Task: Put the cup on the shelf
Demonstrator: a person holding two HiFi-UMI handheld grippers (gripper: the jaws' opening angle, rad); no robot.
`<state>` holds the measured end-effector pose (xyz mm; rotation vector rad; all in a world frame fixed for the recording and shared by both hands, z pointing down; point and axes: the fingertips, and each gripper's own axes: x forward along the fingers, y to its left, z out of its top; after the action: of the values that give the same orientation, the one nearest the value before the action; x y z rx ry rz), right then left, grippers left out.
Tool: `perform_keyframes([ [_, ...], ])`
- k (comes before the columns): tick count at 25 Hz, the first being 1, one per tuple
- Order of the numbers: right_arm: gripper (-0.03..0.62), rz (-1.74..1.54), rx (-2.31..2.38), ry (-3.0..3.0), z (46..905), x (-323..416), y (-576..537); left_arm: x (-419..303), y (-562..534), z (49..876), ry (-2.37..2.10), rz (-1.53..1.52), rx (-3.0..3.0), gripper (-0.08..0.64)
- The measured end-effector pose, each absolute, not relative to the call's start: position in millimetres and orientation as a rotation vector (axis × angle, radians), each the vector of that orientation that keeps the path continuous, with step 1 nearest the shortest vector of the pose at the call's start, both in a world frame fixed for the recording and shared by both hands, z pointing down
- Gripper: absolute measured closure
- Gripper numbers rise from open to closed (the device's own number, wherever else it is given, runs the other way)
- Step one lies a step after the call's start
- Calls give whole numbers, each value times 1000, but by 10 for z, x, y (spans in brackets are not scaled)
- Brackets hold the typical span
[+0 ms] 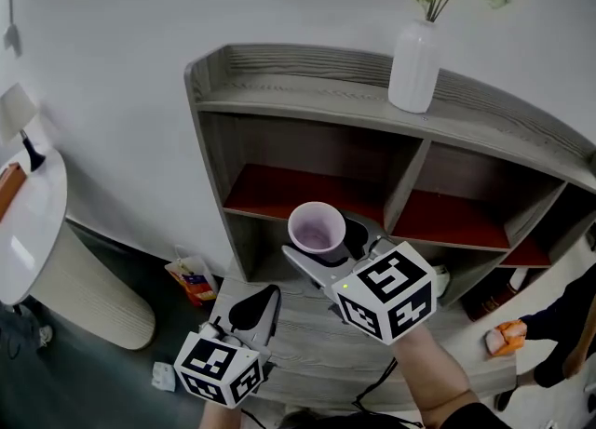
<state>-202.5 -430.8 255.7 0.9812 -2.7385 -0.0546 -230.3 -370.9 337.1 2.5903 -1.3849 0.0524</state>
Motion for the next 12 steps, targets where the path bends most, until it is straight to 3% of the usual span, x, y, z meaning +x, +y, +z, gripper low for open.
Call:
perform_keyframes([
  [12, 279, 37, 1139, -2679, 2519, -1989, -4848, -2348, -3963, 3341, -1296, 19, 2631, 571],
])
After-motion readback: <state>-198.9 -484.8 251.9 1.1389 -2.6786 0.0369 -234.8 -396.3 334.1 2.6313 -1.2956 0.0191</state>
